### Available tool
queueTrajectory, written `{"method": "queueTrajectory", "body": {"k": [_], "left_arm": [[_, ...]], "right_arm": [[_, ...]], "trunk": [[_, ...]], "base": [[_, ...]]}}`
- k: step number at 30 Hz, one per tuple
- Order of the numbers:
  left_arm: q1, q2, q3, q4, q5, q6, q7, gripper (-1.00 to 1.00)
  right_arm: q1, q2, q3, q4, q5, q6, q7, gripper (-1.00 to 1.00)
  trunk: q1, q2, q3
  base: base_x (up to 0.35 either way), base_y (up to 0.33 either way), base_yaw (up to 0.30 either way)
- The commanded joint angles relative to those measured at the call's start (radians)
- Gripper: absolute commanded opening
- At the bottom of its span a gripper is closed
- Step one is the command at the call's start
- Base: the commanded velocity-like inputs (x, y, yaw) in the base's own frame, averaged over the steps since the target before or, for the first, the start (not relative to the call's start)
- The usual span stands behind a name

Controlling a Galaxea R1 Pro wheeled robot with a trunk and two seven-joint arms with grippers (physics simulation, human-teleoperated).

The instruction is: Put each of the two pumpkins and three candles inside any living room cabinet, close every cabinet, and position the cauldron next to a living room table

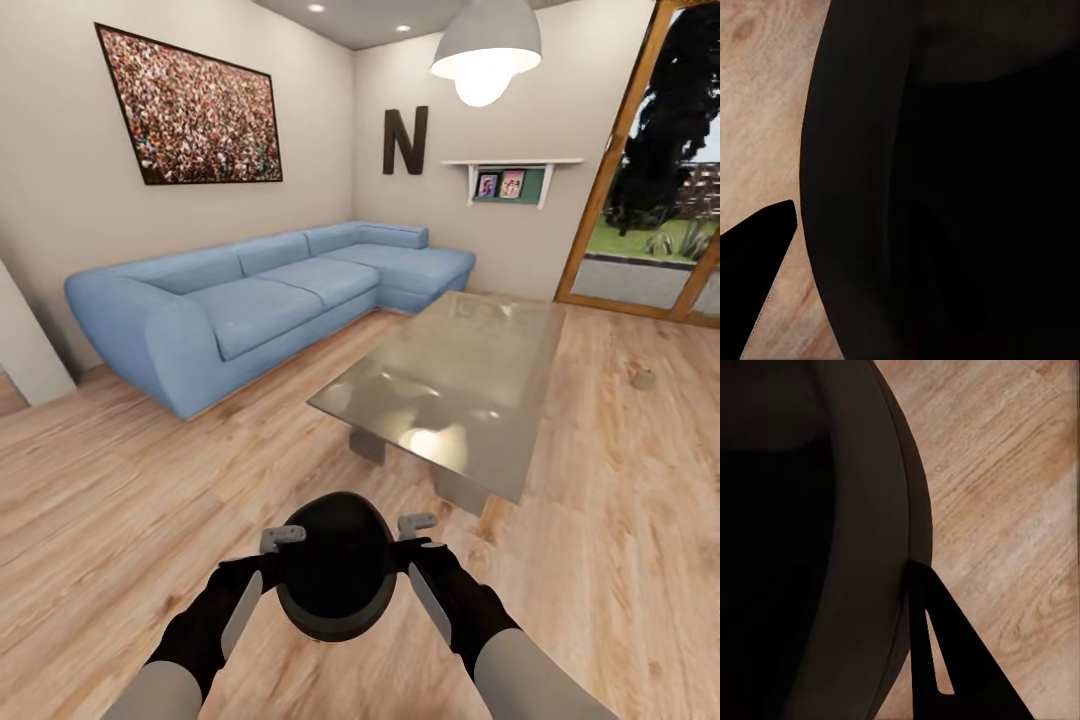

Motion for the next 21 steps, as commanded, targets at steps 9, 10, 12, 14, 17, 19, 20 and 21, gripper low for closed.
{"method": "queueTrajectory", "body": {"k": [9, 10, 12, 14, 17, 19, 20, 21], "left_arm": [[0.000, 0.000, -0.006, -0.001, 0.022, 0.004, 0.000, -1.00], [0.000, 0.000, -0.006, -0.001, 0.022, 0.004, 0.000, -1.00], [0.000, 0.000, -0.006, -0.001, 0.021, 0.005, 0.000, -1.00], [0.000, 0.000, -0.006, -0.001, 0.022, 0.005, 0.000, -1.00], [0.000, 0.000, -0.005, -0.001, 0.021, 0.005, 0.000, -1.00], [0.000, 0.000, -0.005, -0.002, 0.021, 0.005, 0.000, -1.00], [0.000, 0.000, -0.004, -0.002, 0.021, 0.005, 0.000, -1.00], [0.000, 0.000, -0.004, -0.002, 0.021, 0.005, 0.000, -1.00]], "right_arm": [[-0.001, 0.000, 0.006, -0.067, -0.037, 0.002, 0.038, -1.00], [-0.001, 0.000, 0.006, -0.067, -0.037, 0.002, 0.038, -1.00], [-0.002, 0.000, 0.006, -0.067, -0.037, 0.003, 0.038, -1.00], [-0.001, 0.000, 0.006, -0.066, -0.037, 0.003, 0.038, -1.00], [-0.001, 0.000, 0.006, -0.066, -0.037, 0.003, 0.038, -1.00], [-0.001, 0.000, 0.006, -0.067, -0.037, 0.003, 0.038, -1.00], [-0.001, 0.000, 0.006, -0.067, -0.037, 0.003, 0.038, -1.00], [-0.002, 0.000, 0.006, -0.067, -0.037, 0.004, 0.038, -1.00]], "trunk": [[0.000, 0.000, -0.001], [0.000, 0.000, -0.001], [0.000, 0.000, -0.001], [0.000, 0.000, -0.001], [0.000, 0.000, -0.001], [0.000, 0.000, -0.001], [0.000, 0.000, -0.001], [0.000, 0.000, -0.001]], "base": [[0.153, 0.253, -0.277], [0.067, 0.272, -0.277], [0.028, 0.277, -0.277], [0.011, 0.280, -0.277], [0.002, 0.267, -0.277], [0.001, 0.220, -0.277], [0.000, 0.199, -0.277], [0.000, 0.186, -0.277]]}}
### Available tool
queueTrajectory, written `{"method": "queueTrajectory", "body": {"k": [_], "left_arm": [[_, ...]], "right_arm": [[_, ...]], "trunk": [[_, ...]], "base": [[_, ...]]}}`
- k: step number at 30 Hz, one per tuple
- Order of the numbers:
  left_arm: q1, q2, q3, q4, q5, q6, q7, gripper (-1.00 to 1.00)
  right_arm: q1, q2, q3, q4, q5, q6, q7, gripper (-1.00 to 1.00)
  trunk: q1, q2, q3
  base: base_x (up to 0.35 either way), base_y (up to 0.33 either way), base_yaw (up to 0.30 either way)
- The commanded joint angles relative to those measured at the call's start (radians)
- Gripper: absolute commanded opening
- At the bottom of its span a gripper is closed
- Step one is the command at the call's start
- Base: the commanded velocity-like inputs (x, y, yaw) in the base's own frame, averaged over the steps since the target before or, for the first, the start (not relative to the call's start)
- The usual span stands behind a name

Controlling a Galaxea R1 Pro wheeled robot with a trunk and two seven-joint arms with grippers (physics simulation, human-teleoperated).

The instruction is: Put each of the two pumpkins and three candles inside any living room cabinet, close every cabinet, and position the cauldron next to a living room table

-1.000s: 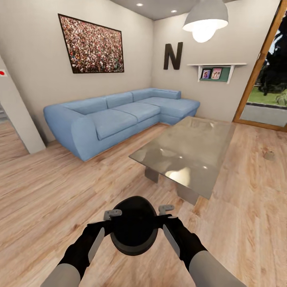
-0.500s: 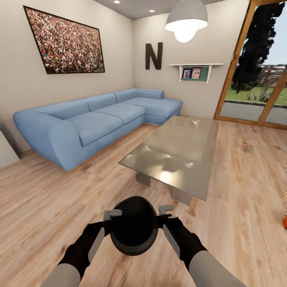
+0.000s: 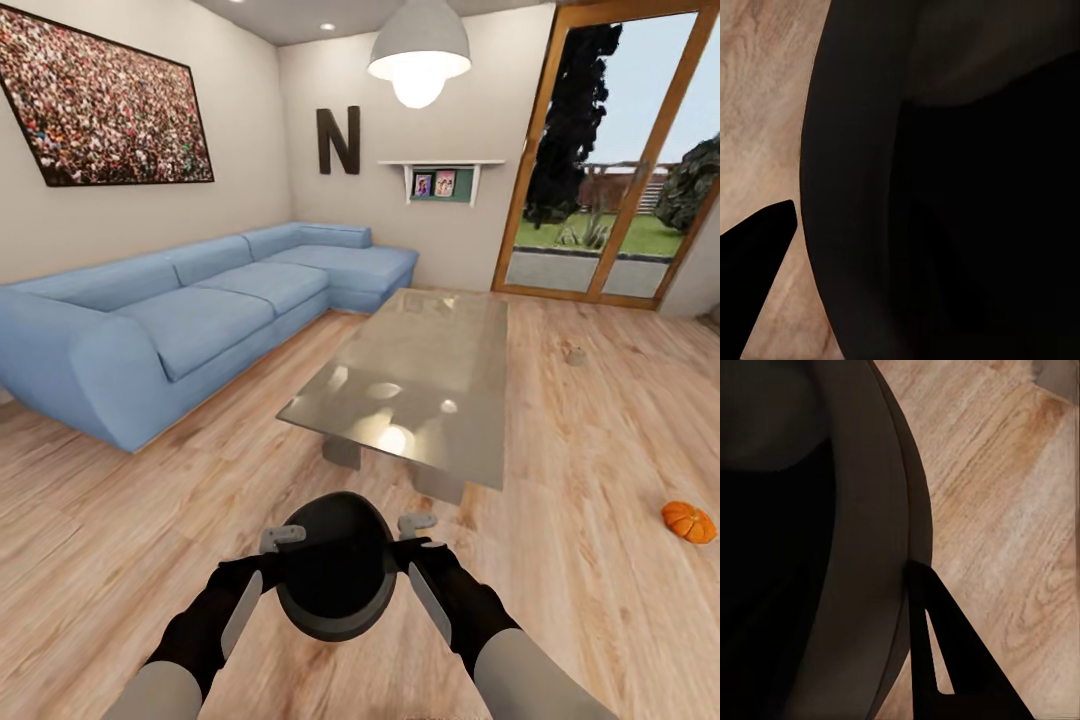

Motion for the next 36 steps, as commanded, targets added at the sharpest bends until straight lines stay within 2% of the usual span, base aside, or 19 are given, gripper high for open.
{"method": "queueTrajectory", "body": {"k": [1, 17, 36], "left_arm": [[0.000, 0.000, -0.005, -0.002, 0.020, 0.004, 0.000, -1.00], [0.000, 0.000, -0.006, -0.001, 0.020, 0.005, 0.000, -1.00], [0.000, 0.000, -0.006, -0.001, 0.020, 0.005, 0.000, -1.00]], "right_arm": [[-0.001, 0.000, 0.005, -0.065, -0.037, 0.002, 0.039, -1.00], [-0.001, 0.000, 0.005, -0.065, -0.037, 0.002, 0.039, -1.00], [-0.001, 0.000, 0.004, -0.065, -0.037, -0.002, 0.039, -1.00]], "trunk": [[0.000, 0.000, -0.001], [0.000, 0.000, -0.001], [0.000, 0.000, -0.001]], "base": [[0.000, 0.181, -0.277], [0.000, 0.195, -0.265], [0.099, 0.118, -0.014]]}}
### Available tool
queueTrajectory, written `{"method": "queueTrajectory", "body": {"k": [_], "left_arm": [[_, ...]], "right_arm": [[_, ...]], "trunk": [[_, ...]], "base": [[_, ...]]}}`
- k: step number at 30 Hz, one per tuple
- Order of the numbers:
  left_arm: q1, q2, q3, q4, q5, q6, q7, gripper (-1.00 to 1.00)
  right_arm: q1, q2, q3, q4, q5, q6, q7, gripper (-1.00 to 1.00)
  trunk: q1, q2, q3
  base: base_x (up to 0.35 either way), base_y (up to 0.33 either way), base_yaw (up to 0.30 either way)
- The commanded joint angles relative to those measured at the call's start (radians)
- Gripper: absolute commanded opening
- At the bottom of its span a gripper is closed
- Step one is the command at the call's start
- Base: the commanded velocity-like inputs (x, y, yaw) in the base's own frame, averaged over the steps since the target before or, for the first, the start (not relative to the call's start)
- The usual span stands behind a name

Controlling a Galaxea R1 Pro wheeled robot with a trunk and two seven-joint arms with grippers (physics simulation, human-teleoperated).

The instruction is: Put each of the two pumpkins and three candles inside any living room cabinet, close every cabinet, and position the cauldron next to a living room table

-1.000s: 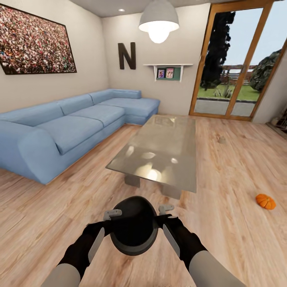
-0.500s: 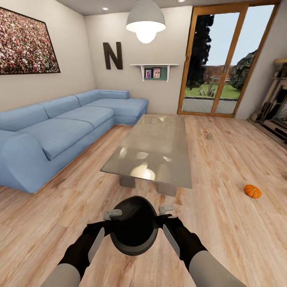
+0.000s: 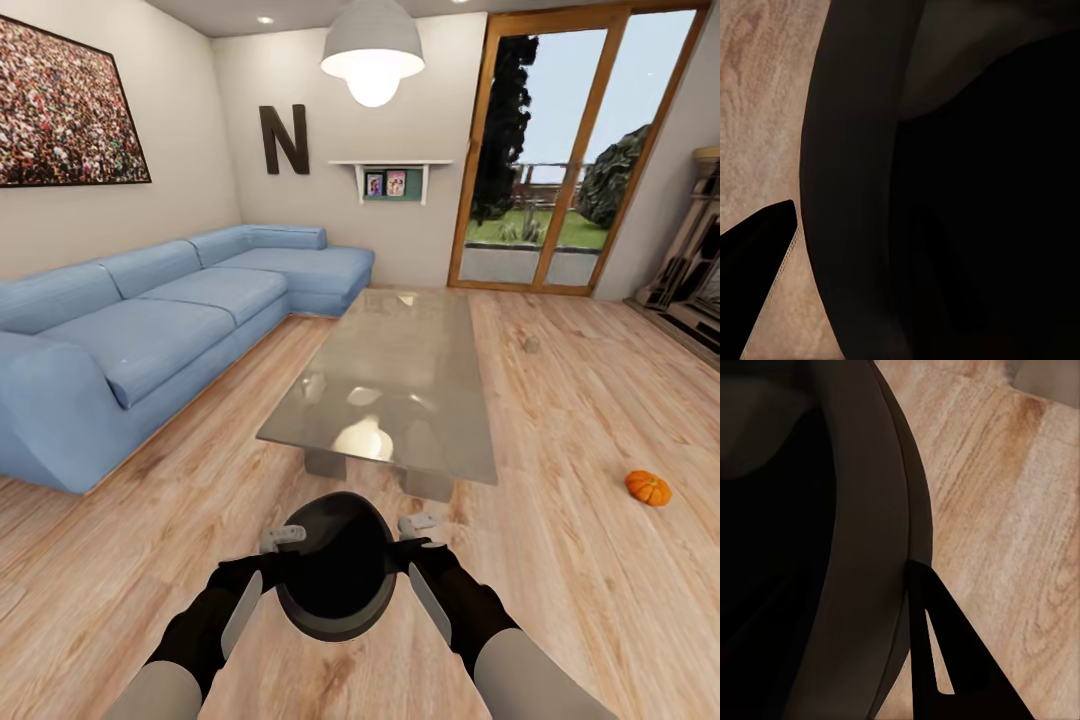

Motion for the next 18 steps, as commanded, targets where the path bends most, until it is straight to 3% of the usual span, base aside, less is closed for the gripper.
{"method": "queueTrajectory", "body": {"k": [1, 7, 12, 18], "left_arm": [[0.000, 0.000, -0.006, -0.001, 0.022, 0.004, 0.000, -1.00], [0.000, 0.000, -0.006, -0.001, 0.022, 0.004, 0.000, -1.00], [0.000, 0.000, -0.006, -0.002, 0.022, 0.004, 0.000, -1.00], [0.000, 0.000, -0.004, -0.002, 0.022, 0.004, 0.000, -1.00]], "right_arm": [[-0.001, 0.000, 0.005, -0.068, -0.036, 0.001, 0.037, -1.00], [-0.001, 0.000, 0.005, -0.068, -0.036, 0.000, 0.037, -1.00], [-0.001, 0.000, 0.005, -0.068, -0.036, 0.001, 0.037, -1.00], [-0.001, 0.000, 0.005, -0.068, -0.037, 0.001, 0.037, -1.00]], "trunk": [[0.000, 0.000, -0.001], [0.000, 0.000, 0.000], [0.000, 0.000, 0.003], [0.000, 0.000, 0.004]], "base": [[0.184, 0.091, 0.000], [0.153, 0.100, -0.015], [0.133, 0.189, -0.163], [0.039, 0.036, -0.036]]}}
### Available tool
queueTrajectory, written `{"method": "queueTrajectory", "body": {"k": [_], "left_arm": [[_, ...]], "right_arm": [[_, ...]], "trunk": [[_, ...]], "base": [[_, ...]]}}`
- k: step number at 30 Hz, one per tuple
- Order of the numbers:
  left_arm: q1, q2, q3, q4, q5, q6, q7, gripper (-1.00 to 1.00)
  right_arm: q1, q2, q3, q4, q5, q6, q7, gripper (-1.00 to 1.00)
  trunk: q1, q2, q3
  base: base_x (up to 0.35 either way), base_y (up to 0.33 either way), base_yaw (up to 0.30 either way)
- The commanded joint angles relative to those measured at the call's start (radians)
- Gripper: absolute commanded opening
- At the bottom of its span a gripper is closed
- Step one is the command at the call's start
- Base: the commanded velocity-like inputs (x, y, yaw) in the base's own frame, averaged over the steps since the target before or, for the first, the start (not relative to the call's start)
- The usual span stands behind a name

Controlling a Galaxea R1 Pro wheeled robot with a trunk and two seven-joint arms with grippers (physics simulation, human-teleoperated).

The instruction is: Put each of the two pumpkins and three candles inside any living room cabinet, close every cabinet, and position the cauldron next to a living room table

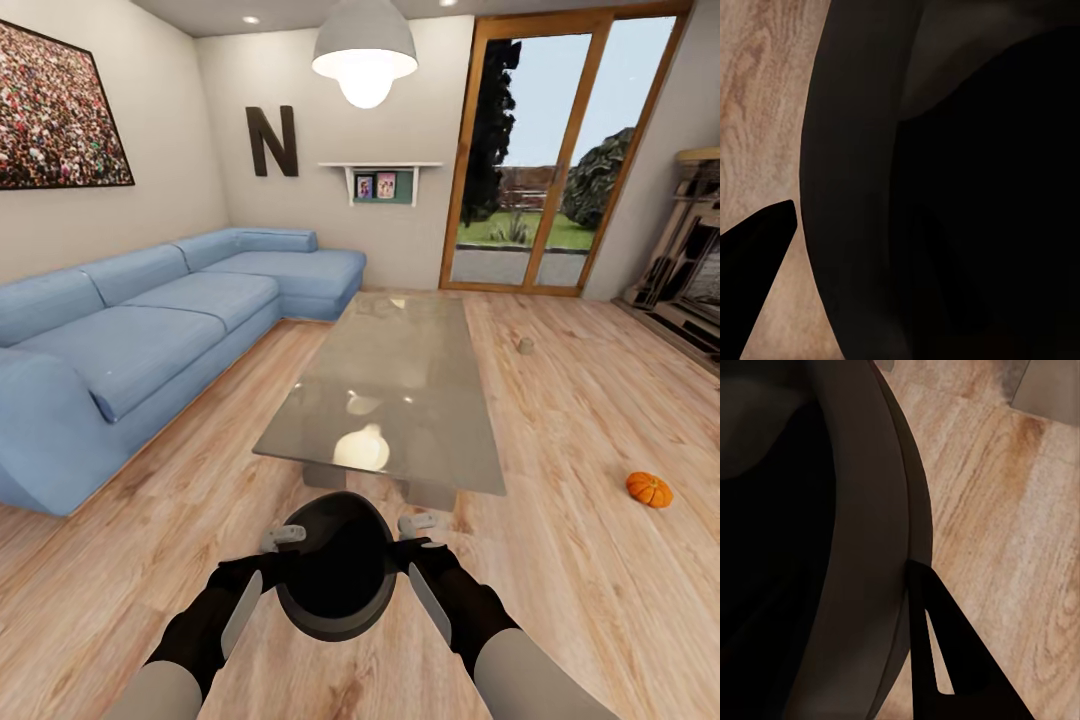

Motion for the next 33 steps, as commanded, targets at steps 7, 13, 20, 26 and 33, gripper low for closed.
{"method": "queueTrajectory", "body": {"k": [7, 13, 20, 26, 33], "left_arm": [[0.000, 0.000, -0.001, -0.001, 0.022, 0.004, 0.000, -1.00], [0.000, 0.000, 0.000, -0.001, 0.022, 0.004, 0.000, -1.00], [0.000, 0.000, 0.000, -0.001, 0.022, 0.004, 0.000, -1.00], [0.000, 0.000, -0.001, -0.001, 0.022, 0.004, 0.000, -1.00], [0.000, 0.000, -0.003, -0.001, 0.022, 0.004, 0.000, -1.00]], "right_arm": [[-0.001, 0.000, 0.004, -0.068, -0.036, 0.001, 0.037, -1.00], [-0.001, 0.000, 0.005, -0.068, -0.037, 0.005, 0.037, -1.00], [-0.001, 0.000, 0.004, -0.068, -0.037, 0.003, 0.037, -1.00], [-0.001, 0.000, 0.004, -0.068, -0.037, 0.003, 0.037, -1.00], [-0.001, 0.000, 0.004, -0.068, -0.037, 0.003, 0.037, -1.00]], "trunk": [[0.000, 0.000, -0.001], [0.023, -0.042, -0.020], [0.050, -0.091, -0.042], [0.073, -0.133, -0.057], [0.099, -0.182, -0.076]], "base": [[0.001, 0.001, -0.001], [0.000, 0.000, 0.000], [0.000, 0.000, 0.000], [0.000, 0.000, -0.136], [0.000, 0.000, -0.135]]}}
